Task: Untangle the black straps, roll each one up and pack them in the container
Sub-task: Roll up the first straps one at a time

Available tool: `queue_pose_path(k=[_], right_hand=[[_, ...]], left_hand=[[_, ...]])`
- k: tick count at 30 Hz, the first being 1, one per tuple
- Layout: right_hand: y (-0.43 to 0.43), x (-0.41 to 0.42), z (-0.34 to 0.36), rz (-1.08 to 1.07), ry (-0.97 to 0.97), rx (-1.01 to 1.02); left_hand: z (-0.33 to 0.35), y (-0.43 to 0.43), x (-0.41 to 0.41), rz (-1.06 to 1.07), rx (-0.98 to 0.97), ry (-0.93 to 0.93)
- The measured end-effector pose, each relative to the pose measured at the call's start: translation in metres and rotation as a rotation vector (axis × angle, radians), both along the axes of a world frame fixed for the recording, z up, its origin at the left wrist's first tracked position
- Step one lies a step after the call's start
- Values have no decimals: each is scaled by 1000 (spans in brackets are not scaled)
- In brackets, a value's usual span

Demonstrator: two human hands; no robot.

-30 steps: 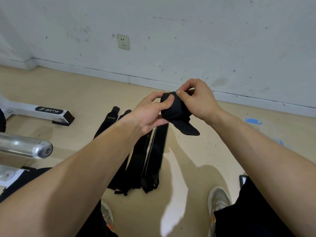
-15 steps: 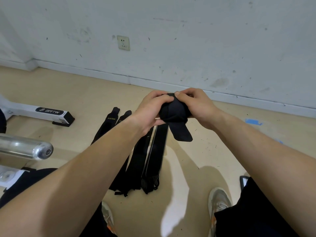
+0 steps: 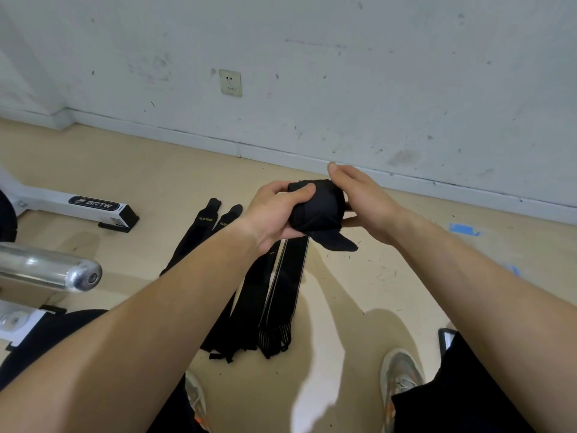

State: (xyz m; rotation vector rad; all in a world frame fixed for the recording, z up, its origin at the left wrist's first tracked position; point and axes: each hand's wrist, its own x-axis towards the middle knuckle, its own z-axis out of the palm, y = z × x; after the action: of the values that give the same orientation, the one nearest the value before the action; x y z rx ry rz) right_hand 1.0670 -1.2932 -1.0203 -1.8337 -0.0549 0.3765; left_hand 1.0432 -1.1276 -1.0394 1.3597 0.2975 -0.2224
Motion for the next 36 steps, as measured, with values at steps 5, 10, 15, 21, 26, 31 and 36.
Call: queue_pose_path(k=[5, 10, 15, 21, 26, 31, 36], right_hand=[[-8, -14, 16, 172, -295, -133], [-20, -18, 12, 404, -433, -531], [-19, -12, 8, 386, -693, -605], [-19, -7, 2, 230, -655, -437], [-12, -4, -1, 97, -456, -94], [-13, -3, 8, 14, -406, 72], [-9, -6, 9, -92, -345, 215]], left_hand=[[1, 12, 5, 40, -55, 71], [4, 19, 8, 102, -66, 145], [3, 13, 7, 118, -51, 123], [-5, -14, -6, 76, -79, 63], [5, -17, -13, -39, -157, 130], [10, -16, -17, -40, -289, 104], [7, -9, -15, -120, -466, 41]])
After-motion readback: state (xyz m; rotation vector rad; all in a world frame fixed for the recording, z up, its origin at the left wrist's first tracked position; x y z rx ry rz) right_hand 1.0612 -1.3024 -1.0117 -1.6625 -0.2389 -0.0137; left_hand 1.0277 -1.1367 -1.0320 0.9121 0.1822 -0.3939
